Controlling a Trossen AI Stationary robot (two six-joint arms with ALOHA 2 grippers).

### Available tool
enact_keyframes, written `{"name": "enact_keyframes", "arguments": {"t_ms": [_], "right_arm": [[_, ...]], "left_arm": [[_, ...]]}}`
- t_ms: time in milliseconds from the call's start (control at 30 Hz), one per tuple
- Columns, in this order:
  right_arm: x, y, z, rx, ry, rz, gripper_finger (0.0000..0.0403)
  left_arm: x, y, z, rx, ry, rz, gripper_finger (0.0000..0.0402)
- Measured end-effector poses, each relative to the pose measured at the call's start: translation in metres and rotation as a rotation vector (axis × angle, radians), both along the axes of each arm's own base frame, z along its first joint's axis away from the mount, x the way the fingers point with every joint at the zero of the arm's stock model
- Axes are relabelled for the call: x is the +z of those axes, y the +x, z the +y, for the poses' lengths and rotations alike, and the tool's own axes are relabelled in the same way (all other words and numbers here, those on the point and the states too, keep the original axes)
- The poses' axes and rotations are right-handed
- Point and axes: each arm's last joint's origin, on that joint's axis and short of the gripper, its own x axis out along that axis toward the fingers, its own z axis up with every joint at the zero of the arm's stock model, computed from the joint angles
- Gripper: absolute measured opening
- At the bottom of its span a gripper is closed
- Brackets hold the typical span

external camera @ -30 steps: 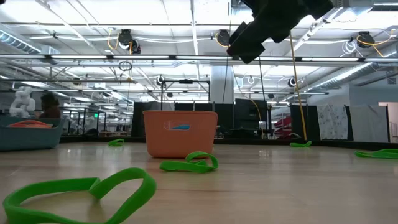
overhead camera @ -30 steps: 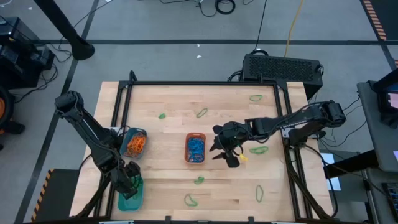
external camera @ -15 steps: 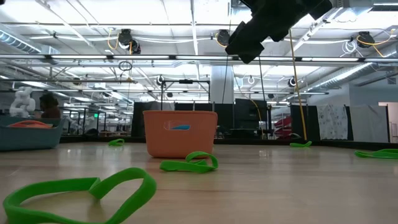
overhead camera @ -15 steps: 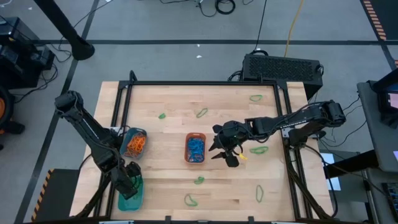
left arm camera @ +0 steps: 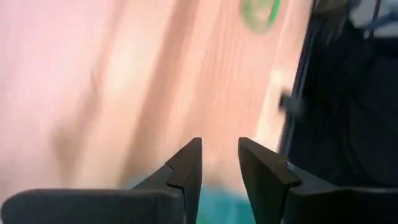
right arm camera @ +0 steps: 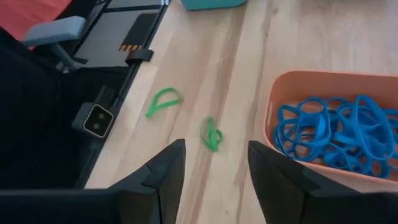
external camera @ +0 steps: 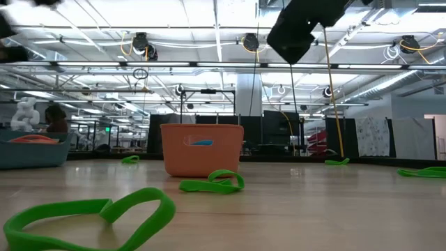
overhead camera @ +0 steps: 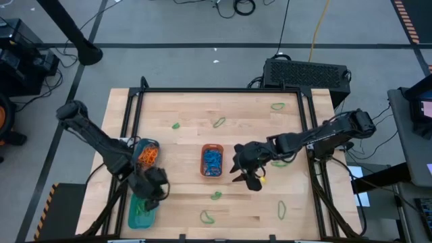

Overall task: Sort rubber bands into baskets
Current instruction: Put the green rubber band into the green bin

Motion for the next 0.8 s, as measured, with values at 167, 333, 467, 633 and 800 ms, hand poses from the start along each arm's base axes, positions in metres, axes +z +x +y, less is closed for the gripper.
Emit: {"name": "enact_keyframes", "arguments": {"t_ms": [167,333,467,633,800], "right_arm": [[0.007,-0.002,0.018,-0.03,-0.04,-0.012,0.0167],[0.005,-0.007,0.027,-0.077,-0.082,0.017,0.0167],[0.0,-0.012,0.027,-0.17,-0.097,0.089,0.0167],[-0.004,-0.017,0.027,-0.202,-0.098,0.161,0.0167],[-0.005,-0.017,0.027,-0.211,-0.09,0.169,0.0167]], "left_arm": [[0.009,0.03,0.01,-0.074,0.209,-0.186,0.0111],[-0.006,0.079,0.008,-0.232,0.381,-0.31,0.0111],[-0.022,0.119,0.003,-0.374,0.526,-0.374,0.0111],[-0.04,0.162,-0.003,-0.492,0.63,-0.44,0.0111],[-0.061,0.186,-0.009,-0.535,0.662,-0.416,0.0111]]}}
